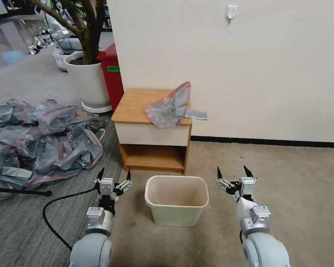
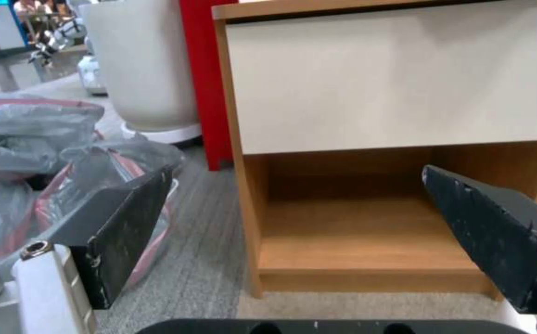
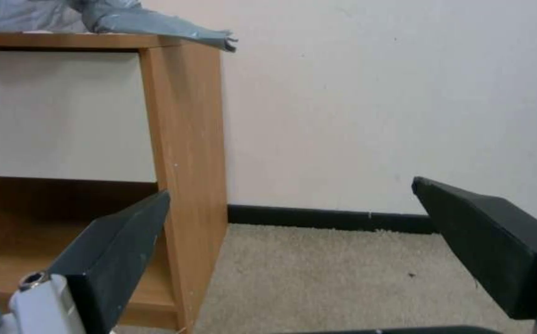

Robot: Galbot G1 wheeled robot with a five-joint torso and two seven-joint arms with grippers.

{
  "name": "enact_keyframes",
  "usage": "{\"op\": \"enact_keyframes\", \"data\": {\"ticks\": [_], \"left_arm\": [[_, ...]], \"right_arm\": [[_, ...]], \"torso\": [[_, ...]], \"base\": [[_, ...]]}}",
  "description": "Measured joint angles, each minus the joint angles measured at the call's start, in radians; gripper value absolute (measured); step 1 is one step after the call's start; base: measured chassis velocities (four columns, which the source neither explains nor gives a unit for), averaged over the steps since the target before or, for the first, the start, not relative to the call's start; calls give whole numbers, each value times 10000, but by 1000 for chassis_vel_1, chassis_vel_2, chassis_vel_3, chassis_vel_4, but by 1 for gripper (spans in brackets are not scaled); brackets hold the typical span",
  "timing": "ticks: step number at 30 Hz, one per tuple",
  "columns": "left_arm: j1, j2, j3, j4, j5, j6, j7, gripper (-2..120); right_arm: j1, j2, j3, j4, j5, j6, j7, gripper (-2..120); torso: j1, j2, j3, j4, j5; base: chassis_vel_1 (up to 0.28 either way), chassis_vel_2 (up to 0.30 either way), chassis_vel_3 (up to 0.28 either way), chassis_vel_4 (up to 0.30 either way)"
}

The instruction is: Pick up the garbage bag from the table and place it over the trash can.

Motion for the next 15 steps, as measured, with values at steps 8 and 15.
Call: {"op": "enact_keyframes", "data": {"ticks": [8, 15], "left_arm": [[0, 0, 0, 0, 0, 0, 0, 100], [0, 0, 0, 0, 0, 1, 0, 100]], "right_arm": [[0, 0, 0, 0, 0, 0, 0, 100], [0, 0, 0, 0, 0, 0, 0, 100]], "torso": [[0, 0, 0, 0, 0], [0, 0, 0, 0, 0]], "base": [[0, 0, 0, 0], [0, 0, 0, 0]]}}
